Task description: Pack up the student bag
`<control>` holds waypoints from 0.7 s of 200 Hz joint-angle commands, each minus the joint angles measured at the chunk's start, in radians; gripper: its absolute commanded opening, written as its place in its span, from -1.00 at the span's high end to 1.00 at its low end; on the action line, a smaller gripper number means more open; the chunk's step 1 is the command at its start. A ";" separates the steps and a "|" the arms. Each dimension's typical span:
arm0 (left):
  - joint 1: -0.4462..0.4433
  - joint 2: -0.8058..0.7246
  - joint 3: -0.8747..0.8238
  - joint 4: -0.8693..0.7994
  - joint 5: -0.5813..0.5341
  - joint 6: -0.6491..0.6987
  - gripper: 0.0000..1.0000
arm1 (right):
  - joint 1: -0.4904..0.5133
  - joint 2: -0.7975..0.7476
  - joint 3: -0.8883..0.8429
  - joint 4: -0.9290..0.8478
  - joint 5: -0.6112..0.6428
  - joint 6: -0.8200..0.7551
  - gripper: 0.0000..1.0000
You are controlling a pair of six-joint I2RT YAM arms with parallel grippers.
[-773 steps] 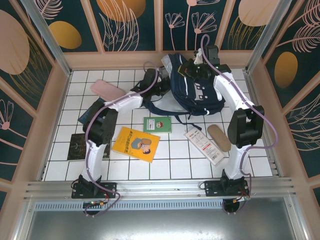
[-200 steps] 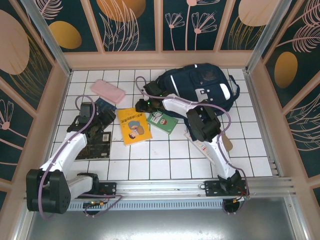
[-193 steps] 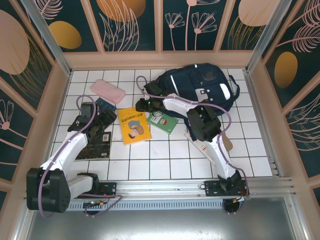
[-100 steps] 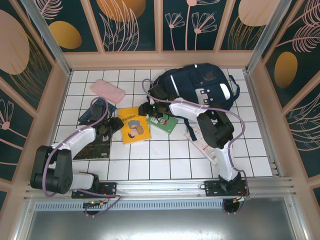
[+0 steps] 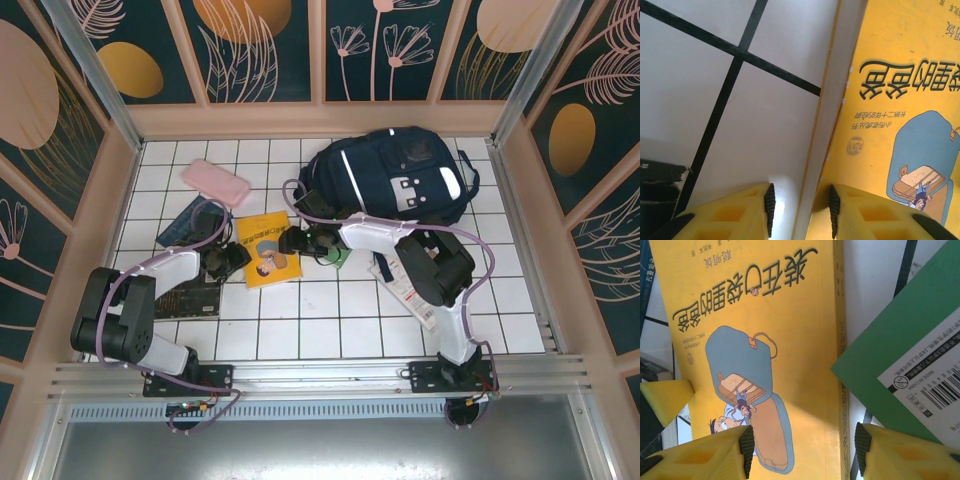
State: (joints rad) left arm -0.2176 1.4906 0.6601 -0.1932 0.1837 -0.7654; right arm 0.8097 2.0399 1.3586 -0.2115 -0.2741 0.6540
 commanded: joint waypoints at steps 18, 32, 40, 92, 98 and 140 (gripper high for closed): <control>-0.014 0.052 -0.027 -0.002 -0.016 0.012 0.35 | 0.015 0.096 0.045 0.013 -0.045 0.029 -0.15; -0.015 0.063 -0.038 0.013 -0.002 0.010 0.41 | 0.017 0.114 0.063 0.043 -0.100 0.031 -0.14; -0.016 0.067 -0.045 0.022 0.006 0.008 0.43 | 0.020 0.116 0.070 0.068 -0.135 0.027 -0.14; -0.017 0.058 -0.056 0.045 0.039 0.004 0.50 | 0.001 0.030 0.006 0.351 -0.422 0.064 -0.03; -0.016 0.055 -0.056 0.046 0.041 0.004 0.50 | -0.005 0.014 -0.011 0.395 -0.448 0.086 -0.02; -0.016 0.034 -0.053 0.054 0.063 -0.008 0.51 | -0.035 -0.061 -0.105 0.627 -0.512 0.205 0.03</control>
State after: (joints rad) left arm -0.2111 1.5024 0.6460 -0.1043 0.1631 -0.7635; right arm 0.7315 2.0670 1.2655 0.1059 -0.5728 0.7689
